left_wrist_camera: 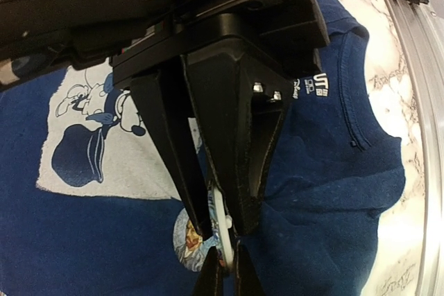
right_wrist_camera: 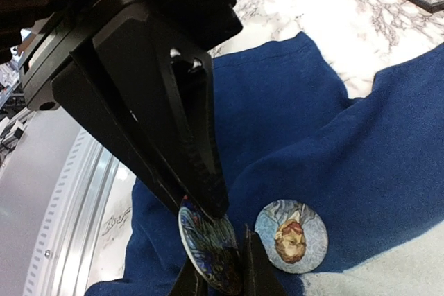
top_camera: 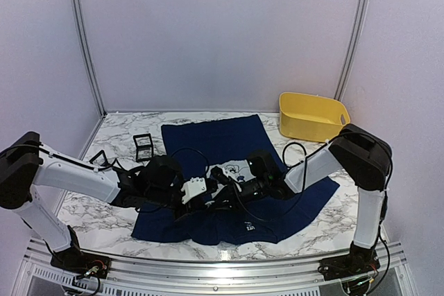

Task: Pin the brooch onto the clothing

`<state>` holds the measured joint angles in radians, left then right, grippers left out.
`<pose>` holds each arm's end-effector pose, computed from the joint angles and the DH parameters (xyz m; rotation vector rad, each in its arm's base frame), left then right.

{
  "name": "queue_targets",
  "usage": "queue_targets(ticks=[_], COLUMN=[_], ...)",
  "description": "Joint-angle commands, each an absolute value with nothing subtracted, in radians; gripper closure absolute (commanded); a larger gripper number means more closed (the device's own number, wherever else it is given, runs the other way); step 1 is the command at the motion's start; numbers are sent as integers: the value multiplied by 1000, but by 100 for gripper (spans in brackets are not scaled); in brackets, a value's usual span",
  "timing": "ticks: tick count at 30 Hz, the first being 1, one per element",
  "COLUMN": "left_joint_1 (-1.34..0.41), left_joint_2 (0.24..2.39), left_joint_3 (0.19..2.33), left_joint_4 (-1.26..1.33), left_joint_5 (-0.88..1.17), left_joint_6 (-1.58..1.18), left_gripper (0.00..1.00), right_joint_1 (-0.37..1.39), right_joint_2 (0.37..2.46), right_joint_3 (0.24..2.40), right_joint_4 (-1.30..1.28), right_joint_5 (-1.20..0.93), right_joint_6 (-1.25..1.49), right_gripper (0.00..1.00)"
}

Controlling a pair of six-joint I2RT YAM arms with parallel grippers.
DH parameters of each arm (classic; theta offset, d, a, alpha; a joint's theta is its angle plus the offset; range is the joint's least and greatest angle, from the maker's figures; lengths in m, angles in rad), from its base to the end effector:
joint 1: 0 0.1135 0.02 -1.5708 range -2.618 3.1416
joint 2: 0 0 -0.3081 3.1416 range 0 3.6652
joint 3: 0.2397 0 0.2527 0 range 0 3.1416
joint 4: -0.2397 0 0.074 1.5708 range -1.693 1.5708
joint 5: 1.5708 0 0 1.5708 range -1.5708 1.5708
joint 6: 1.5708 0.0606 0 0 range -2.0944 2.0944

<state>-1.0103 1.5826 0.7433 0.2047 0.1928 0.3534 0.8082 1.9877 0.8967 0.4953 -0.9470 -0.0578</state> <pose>0.1708 -0.2939 0.1998 1.5034 1.6775 -0.5729 0.2420 0.3245 0.1438 -1.4334 1.7078 1.4438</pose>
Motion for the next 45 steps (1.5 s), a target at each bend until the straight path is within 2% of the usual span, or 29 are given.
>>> queue_targets(ticks=[1, 7, 15, 26, 36, 40, 45], left_joint_1=[-1026, -1026, -1025, -1025, -1025, -1037, -1100], left_joint_2=[1561, 1558, 1556, 1559, 1565, 1579, 1585], left_joint_3=[754, 743, 728, 727, 724, 731, 742], left_joint_4=[193, 193, 193, 193, 195, 192, 182], left_joint_5=[247, 242, 226, 171, 121, 33, -158], left_joint_6=[370, 363, 360, 369, 372, 398, 496], left_gripper=[100, 100, 100, 100, 100, 100, 100], right_joint_1=[775, 721, 712, 713, 714, 702, 669], right_joint_2=[2001, 2009, 2000, 1977, 1925, 1865, 1790], right_joint_3=[903, 844, 825, 808, 820, 827, 839], right_joint_4=[653, 824, 836, 806, 616, 545, 485], right_joint_5=[-870, -903, -916, -940, -969, -923, -722], right_joint_6=[133, 286, 288, 224, 57, 13, 8], right_gripper=[92, 99, 100, 87, 62, 62, 61])
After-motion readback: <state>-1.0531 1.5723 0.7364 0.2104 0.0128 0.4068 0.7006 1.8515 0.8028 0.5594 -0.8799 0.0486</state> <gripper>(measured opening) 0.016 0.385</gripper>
